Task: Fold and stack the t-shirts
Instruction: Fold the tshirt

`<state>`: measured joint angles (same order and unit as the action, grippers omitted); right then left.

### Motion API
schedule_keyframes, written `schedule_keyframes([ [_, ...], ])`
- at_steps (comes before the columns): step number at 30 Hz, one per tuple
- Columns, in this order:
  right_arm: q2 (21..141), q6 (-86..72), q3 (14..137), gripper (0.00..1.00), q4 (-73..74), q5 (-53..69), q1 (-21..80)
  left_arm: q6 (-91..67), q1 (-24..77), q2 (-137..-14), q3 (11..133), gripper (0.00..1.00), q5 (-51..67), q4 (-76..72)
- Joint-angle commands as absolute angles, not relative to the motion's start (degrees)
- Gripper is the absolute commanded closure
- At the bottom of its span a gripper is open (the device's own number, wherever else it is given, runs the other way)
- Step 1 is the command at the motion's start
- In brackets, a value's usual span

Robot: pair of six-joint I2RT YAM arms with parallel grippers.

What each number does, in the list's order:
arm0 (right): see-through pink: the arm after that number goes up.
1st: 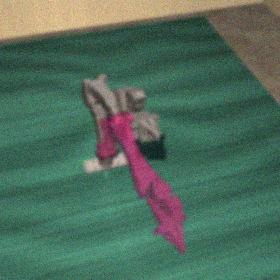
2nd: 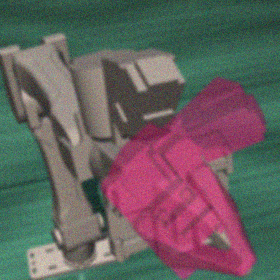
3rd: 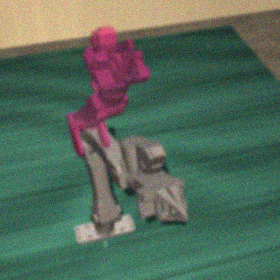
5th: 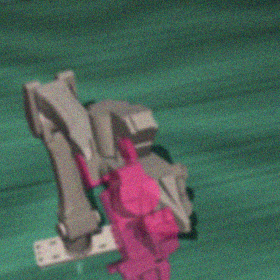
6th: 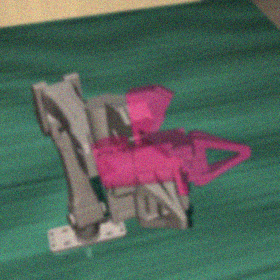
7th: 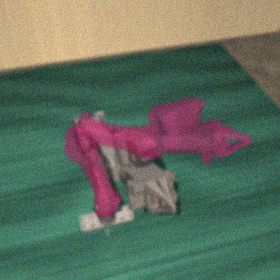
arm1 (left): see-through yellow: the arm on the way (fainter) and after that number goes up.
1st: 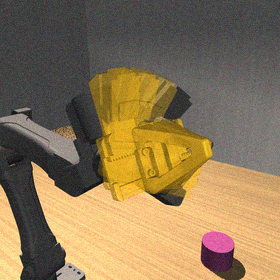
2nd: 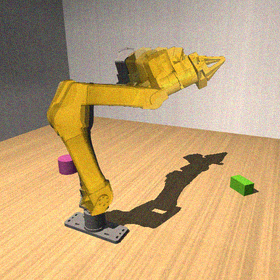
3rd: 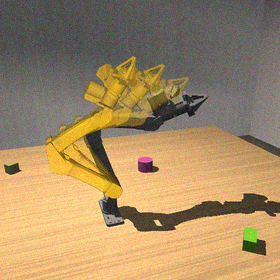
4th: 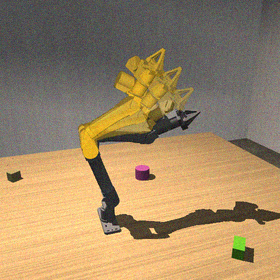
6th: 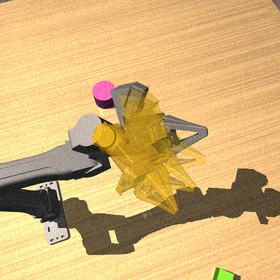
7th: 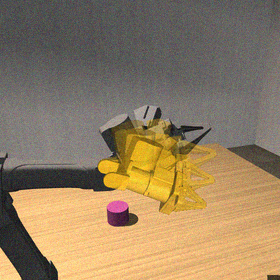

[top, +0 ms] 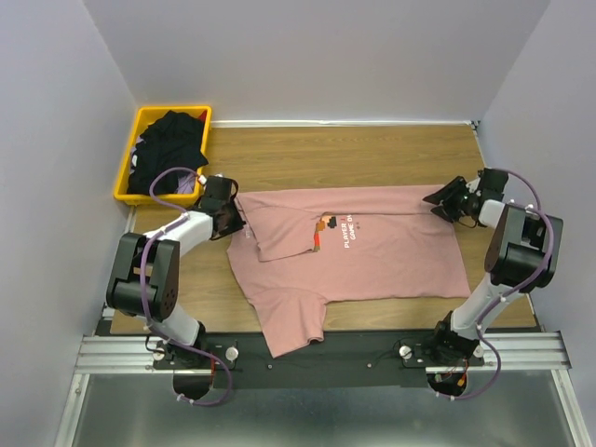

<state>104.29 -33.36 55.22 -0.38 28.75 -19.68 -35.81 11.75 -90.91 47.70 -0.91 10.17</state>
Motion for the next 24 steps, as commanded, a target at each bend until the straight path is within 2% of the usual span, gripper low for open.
schedule_keyframes([
  [1, 101.07, -32.17, 56.68, 0.44, 0.53, 29.87, -17.67, -36.30, 11.78, -87.72, 50.01, 0.89, -1.50, 11.25],
  [2, 101.25, -32.17, 58.08, 0.44, 0.53, 32.49, -16.27, -36.21, 11.78, -87.54, 51.31, 0.83, -0.36, 10.03],
  [6, 104.32, -33.05, 62.47, 0.44, 0.53, 37.52, -12.23, -35.86, 11.78, -90.69, 56.75, 0.80, 1.93, 8.70],
  [16, 117.06, -34.45, 68.99, 0.44, -2.90, 38.41, -10.37, -36.04, 10.29, -112.03, 70.04, 0.83, 5.62, 9.49],
  [24, 126.90, -34.98, 74.61, 0.44, -2.90, 35.60, -10.37, -33.58, 7.83, -122.33, 86.03, 0.85, 8.00, 17.39],
])
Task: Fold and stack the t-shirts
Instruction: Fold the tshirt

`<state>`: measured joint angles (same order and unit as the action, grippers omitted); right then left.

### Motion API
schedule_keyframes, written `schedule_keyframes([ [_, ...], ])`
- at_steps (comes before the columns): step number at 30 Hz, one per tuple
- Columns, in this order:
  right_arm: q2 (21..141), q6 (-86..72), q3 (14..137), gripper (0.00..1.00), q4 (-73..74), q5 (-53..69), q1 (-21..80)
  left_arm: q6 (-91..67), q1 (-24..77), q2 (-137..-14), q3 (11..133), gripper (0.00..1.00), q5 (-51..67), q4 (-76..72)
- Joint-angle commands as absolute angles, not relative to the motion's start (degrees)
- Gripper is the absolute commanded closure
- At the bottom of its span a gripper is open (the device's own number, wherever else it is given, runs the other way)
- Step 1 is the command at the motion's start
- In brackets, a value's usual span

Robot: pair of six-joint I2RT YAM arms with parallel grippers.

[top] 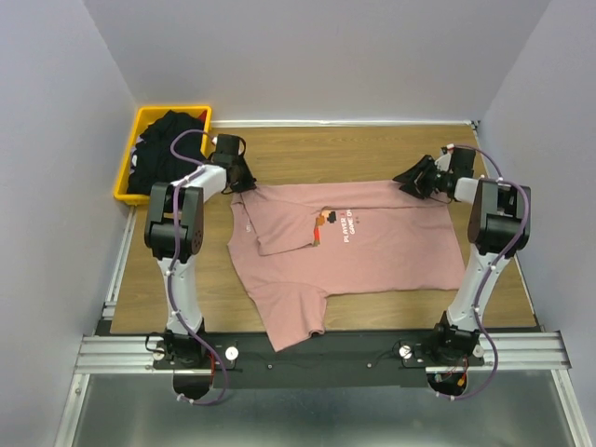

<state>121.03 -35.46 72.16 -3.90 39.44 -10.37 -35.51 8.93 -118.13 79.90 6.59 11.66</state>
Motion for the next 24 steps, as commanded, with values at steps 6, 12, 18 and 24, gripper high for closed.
schedule_keyframes([
  [6, 134.81, -37.00, 84.96, 0.44, -2.72, 35.33, -10.37, -31.82, 6.15, -132.53, 104.37, 0.87, 8.26, 24.95],
  [12, 139.13, -39.55, 93.68, 0.41, -2.55, 37.53, -10.20, -31.20, 5.71, -138.69, 116.53, 0.86, 8.53, 25.58],
  [18, 128.36, -36.13, 89.75, 0.35, -1.59, 36.31, -10.02, -29.89, 5.80, -124.13, 102.62, 0.63, 5.45, 15.04],
  [24, 110.61, -29.63, 76.06, 0.33, 5.77, 27.37, -6.17, -27.95, 8.61, -101.04, 82.41, 0.49, -1.39, 14.50],
])
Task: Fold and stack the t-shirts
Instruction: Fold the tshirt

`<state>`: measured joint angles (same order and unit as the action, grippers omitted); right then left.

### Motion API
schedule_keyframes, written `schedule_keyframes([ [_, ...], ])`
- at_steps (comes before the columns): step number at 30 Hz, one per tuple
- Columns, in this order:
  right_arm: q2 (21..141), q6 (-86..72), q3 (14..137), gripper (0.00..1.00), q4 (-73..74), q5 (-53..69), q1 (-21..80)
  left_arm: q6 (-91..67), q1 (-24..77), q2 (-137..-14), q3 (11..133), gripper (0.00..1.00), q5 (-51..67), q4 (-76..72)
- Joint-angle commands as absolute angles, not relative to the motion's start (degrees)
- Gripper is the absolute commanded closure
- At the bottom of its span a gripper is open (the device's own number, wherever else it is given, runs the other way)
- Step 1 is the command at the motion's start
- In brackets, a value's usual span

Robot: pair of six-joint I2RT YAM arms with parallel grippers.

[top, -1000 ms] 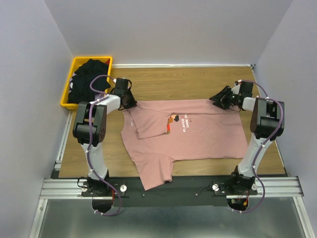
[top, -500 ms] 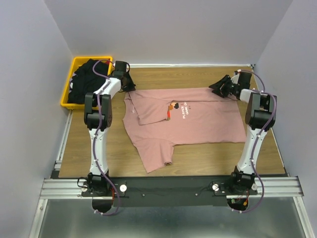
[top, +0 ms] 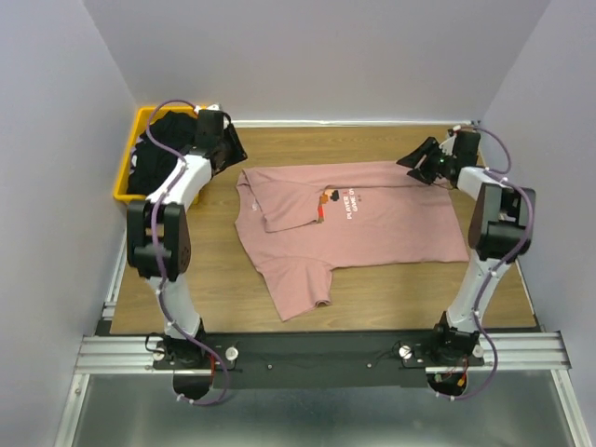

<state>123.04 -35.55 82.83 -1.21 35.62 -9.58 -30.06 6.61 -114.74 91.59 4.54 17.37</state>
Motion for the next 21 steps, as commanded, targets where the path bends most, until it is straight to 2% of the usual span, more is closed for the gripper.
schedule_keyframes([
  [1, 108.57, -28.49, 74.46, 0.33, 7.54, 25.51, -5.11, -27.69, 10.09, -98.64, 79.83, 0.48, -2.10, 15.29],
  [8, 88.89, -22.94, 58.99, 0.33, 19.76, 9.24, 7.54, -32.94, 19.22, -78.51, 52.87, 0.48, -5.89, 23.81],
  [13, 79.20, -23.11, 52.04, 0.33, 25.39, 4.93, 11.42, -38.65, 23.98, -71.12, 43.27, 0.48, -4.57, 26.54],
  [21, 71.72, -23.47, 45.97, 0.33, 28.65, 5.10, 11.87, -40.96, 26.28, -72.42, 42.80, 0.48, -6.15, 30.06],
])
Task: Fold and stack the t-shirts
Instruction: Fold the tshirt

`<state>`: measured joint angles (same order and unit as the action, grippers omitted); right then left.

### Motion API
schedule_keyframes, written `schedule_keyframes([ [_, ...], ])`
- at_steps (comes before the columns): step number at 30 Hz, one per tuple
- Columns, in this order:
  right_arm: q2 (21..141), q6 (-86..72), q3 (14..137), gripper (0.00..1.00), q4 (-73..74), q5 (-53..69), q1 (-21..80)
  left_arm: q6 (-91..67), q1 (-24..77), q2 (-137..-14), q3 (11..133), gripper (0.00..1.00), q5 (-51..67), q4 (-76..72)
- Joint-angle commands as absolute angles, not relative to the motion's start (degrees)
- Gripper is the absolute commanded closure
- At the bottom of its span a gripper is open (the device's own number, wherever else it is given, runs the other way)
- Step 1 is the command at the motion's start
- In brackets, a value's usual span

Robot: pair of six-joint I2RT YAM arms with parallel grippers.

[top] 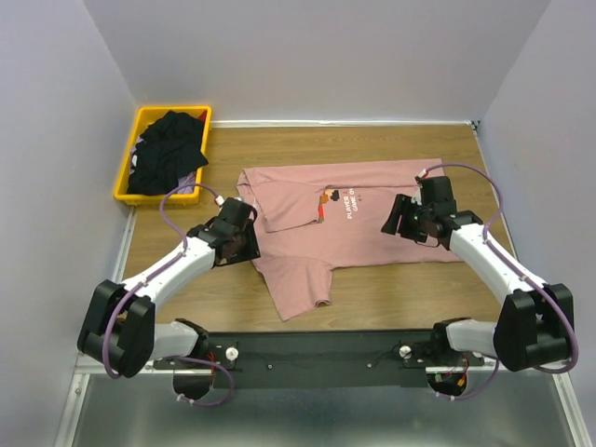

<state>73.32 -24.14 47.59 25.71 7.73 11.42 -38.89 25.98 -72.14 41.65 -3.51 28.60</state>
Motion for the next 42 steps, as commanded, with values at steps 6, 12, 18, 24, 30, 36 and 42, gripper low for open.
schedule_keyframes([
  [6, 70.84, -23.64, 44.48, 0.33, 29.09, 3.69, 11.95, -39.73, 26.19, -78.48, 44.56, 0.54, -7.12, 29.80],
  [12, 71.19, -23.82, 43.07, 0.33, 29.27, 2.90, 11.95, -38.41, 26.37, -82.96, 45.87, 0.57, -6.24, 29.00],
  [18, 71.63, -24.52, 42.98, 0.33, 30.06, 1.67, 11.95, -37.62, 26.37, -84.81, 46.32, 0.57, -4.57, 29.09],
  [24, 71.37, -25.58, 42.71, 0.31, 30.85, -3.42, 11.87, -37.35, 26.28, -85.96, 45.53, 0.57, -2.20, 29.35],
  [30, 71.02, -26.63, 43.42, 0.28, 32.61, -8.78, 11.69, -36.74, 26.28, -86.66, 44.30, 0.64, -0.70, 29.44],
  [36, 70.93, -27.60, 43.33, 0.22, 33.57, -10.46, 7.15, -35.60, 26.11, -86.92, 44.12, 0.95, -0.26, 29.79],
  [42, 71.54, -26.88, 43.24, 0.21, 33.57, -2.11, -10.34, -32.43, 22.50, -85.34, 45.18, 1.00, -1.49, 30.41],
])
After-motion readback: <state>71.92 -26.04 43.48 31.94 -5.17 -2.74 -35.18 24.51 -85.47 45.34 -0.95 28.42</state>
